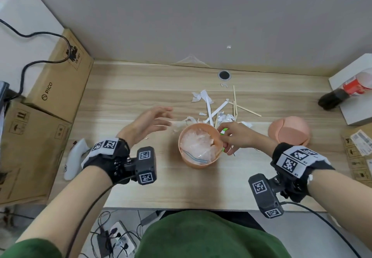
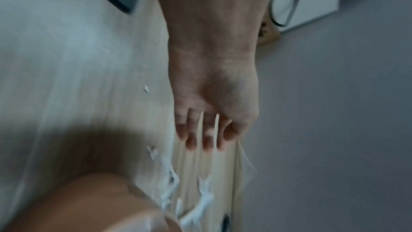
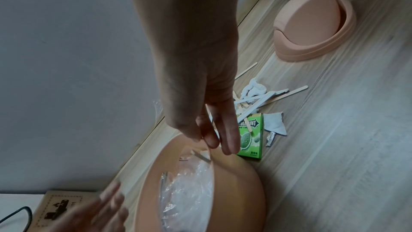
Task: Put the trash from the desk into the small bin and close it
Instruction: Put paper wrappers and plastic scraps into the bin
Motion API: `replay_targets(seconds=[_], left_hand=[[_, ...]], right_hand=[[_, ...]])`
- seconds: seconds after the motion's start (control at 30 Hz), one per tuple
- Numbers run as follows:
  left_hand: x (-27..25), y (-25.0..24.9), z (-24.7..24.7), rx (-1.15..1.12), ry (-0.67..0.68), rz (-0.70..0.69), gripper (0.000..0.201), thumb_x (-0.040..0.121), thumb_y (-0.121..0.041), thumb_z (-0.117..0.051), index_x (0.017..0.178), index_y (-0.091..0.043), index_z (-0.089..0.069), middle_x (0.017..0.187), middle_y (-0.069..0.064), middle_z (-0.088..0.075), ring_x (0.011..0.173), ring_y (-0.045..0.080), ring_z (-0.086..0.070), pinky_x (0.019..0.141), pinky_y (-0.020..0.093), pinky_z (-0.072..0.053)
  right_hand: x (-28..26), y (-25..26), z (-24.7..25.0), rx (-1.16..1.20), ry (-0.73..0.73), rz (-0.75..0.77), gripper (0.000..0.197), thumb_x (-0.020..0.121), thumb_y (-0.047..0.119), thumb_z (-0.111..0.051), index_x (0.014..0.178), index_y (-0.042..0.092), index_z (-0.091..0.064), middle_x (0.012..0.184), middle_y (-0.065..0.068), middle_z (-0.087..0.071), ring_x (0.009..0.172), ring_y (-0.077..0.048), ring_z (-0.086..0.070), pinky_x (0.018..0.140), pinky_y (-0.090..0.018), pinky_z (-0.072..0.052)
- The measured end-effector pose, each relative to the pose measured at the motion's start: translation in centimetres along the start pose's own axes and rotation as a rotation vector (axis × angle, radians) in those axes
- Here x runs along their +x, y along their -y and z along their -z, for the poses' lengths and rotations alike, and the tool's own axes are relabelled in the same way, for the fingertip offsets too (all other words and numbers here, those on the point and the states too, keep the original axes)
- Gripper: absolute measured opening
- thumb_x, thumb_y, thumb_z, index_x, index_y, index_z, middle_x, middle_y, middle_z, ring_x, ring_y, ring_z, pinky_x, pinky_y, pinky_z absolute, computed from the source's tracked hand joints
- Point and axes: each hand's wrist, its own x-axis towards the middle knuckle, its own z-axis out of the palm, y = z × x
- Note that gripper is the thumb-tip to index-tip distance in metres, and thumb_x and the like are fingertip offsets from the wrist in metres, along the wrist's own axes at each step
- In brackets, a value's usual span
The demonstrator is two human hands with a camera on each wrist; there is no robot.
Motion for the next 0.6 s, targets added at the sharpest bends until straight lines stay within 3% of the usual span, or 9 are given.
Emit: replay_targets(seconds=[0.1,0.17,0.3,0.33,0.43,0.5,0.6], left_hand=[[1.4,4.6,4.0,-0.003,-0.402,0.096,0.028,0.098,-0.020,-0.053,0.124,-0.009,-0.059,0.108,0.009,-0.061,0.083,0.023,-0.064,0.076,0.032,-0.054],[1.8,7.6,5.5,0.007,-0.511,0.175,0.029,0.097,-0.009,-0.053,0.126,-0.006,-0.058,0.100,0.009,-0.060,0.076,0.021,-0.060,0.074,0.034,-0.055],[2.1,10.6,6.0,0.115,-0.572,0.181,0.028,0.086,0.001,-0.062,0.114,-0.004,-0.064,0.088,0.011,-0.064,0.064,0.019,-0.059,0.047,0.021,-0.050],[2.3,10.7,5.9,0.144,-0.596,0.165,0.026,0.082,0.000,-0.069,0.107,-0.006,-0.067,0.089,0.012,-0.066,0.064,0.020,-0.060,0.047,0.021,-0.051],[3.1,10.5,5.5,0.361,-0.642,0.153,0.016,0.069,-0.011,-0.083,0.076,-0.019,-0.072,0.083,0.009,-0.073,0.075,0.026,-0.071,0.071,0.040,-0.062],[3.5,10.1,5.1,0.463,-0.629,0.134,0.017,0.070,-0.011,-0.081,0.065,-0.022,-0.070,0.076,0.010,-0.073,0.072,0.029,-0.072,0.071,0.044,-0.062],[4.0,9.9,5.0,0.563,-0.598,0.135,0.020,0.079,-0.011,-0.071,0.064,-0.024,-0.070,0.079,0.012,-0.073,0.070,0.032,-0.072,0.069,0.045,-0.062]], right_hand=[[0.1,-0.1,0.1,0.011,0.016,-0.007,0.018,0.092,0.017,-0.054,0.108,0.007,-0.054,0.068,-0.011,-0.063,0.061,-0.024,-0.066,0.068,-0.043,-0.061],[0.3,-0.1,0.2,0.011,0.024,-0.012,0.019,0.093,0.017,-0.054,0.109,0.007,-0.054,0.068,-0.010,-0.063,0.061,-0.023,-0.065,0.067,-0.042,-0.061],[0.6,0.0,0.3,0.018,0.024,-0.016,0.021,0.092,0.020,-0.055,0.109,0.007,-0.055,0.068,-0.011,-0.063,0.064,-0.025,-0.066,0.068,-0.042,-0.061],[0.7,0.0,0.3,0.017,0.022,-0.017,0.021,0.092,0.022,-0.055,0.108,0.008,-0.055,0.069,-0.012,-0.064,0.065,-0.027,-0.067,0.068,-0.041,-0.061],[0.8,0.1,0.3,0.003,0.018,-0.022,0.021,0.093,0.028,-0.054,0.107,0.013,-0.055,0.072,-0.012,-0.066,0.067,-0.030,-0.070,0.070,-0.041,-0.061],[0.8,0.1,0.3,0.008,0.015,-0.028,0.020,0.093,0.029,-0.053,0.106,0.015,-0.055,0.077,-0.017,-0.068,0.068,-0.031,-0.071,0.071,-0.041,-0.061],[0.9,0.1,0.4,0.024,0.017,-0.031,0.020,0.093,0.027,-0.053,0.107,0.014,-0.055,0.081,-0.021,-0.067,0.067,-0.030,-0.070,0.069,-0.038,-0.061]])
